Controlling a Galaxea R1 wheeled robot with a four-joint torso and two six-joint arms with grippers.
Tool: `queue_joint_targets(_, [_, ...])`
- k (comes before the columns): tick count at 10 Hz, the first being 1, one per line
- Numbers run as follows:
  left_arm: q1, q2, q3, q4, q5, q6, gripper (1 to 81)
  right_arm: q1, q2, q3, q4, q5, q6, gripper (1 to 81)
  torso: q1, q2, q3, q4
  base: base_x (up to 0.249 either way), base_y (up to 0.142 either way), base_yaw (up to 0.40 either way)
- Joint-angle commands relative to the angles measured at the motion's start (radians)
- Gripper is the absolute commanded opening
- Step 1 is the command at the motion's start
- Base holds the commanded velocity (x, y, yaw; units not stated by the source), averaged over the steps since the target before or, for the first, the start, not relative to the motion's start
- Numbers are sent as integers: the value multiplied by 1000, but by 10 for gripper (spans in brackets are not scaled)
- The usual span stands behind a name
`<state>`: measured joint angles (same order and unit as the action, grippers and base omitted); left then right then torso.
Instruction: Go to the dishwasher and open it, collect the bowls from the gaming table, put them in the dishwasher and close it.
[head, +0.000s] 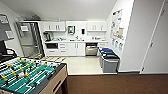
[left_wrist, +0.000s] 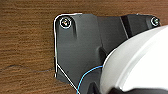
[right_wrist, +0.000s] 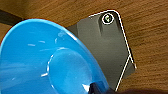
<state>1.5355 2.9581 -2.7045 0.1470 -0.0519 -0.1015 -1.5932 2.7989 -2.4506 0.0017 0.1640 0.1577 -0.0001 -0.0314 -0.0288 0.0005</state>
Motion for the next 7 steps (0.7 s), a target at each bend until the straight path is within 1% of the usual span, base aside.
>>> queue_joint_targets(1, [-51, -8, 0, 9, 43, 5, 10, 46, -19, 4, -11, -41, 0, 10, 0, 0, 0, 0, 168, -81, 0])
queue_joint_targets(2, [-51, -8, 0, 9, 43, 5, 10, 44, -19, 4, -11, -40, 0, 10, 0, 0, 0, 0, 168, -69, 0])
queue_joint_targets(7, [-51, -10, 0, 8, 44, 5, 10, 44, -19, 4, -11, -40, 0, 10, 0, 0, 0, 0, 168, 0, 0])
